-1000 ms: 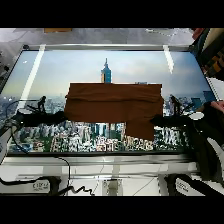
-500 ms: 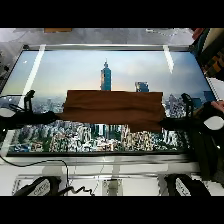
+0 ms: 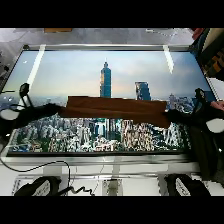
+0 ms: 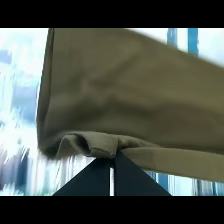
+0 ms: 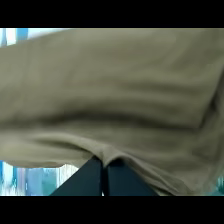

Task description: Fold the clothes and pants, and hang the long-sleeved shirts on hangers.

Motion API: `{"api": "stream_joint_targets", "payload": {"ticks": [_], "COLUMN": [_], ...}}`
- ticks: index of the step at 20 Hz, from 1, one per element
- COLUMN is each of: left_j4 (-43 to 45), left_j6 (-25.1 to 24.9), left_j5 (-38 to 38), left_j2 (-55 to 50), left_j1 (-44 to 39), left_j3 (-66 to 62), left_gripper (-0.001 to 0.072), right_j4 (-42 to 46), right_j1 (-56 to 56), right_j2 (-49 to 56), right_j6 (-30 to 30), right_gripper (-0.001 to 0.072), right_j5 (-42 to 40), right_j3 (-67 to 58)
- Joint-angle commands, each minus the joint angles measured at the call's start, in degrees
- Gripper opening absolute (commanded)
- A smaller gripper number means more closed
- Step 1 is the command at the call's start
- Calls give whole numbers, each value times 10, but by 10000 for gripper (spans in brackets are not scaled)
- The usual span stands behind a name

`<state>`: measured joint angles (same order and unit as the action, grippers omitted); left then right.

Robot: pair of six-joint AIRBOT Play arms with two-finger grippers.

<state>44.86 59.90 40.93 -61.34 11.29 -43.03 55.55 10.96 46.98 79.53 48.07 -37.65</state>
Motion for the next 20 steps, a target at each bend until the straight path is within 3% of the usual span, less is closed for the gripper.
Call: {"api": "stream_joint_targets", "payload": {"ticks": [1,6,10,11,12,13,14,17,20], "left_j4": [-21,-21,-21,-21,-21,-21,-21,-18,13], "left_j6": [5,45,49,49,49,49,49,49,49], "left_j5": [-174,-192,-197,-204,-204,-204,-203,-198,-147], "left_j2": [-87,-248,-311,-322,-329,-332,-332,-317,-293], "left_j1": [-86,-107,-120,-127,-133,-137,-137,-130,-104], "left_j3": [-21,-165,-213,-213,-213,-213,-213,-213,-213], "left_gripper": [5,6,8,31,257,631,700,704,694], "right_j4": [-27,-65,-67,-71,-73,-72,-68,-30,-7], "right_j1": [-9,-10,-10,-10,-10,-10,-10,-10,-10], "right_j2": [119,266,348,368,382,390,391,387,387], "right_j6": [10,10,10,10,10,9,3,3,3], "right_gripper": [9,10,13,86,373,674,698,697,688], "right_j5": [-146,-198,-222,-219,-207,-194,-183,-139,-71], "right_j3": [-3,-76,-151,-166,-178,-186,-190,-209,-234]}}
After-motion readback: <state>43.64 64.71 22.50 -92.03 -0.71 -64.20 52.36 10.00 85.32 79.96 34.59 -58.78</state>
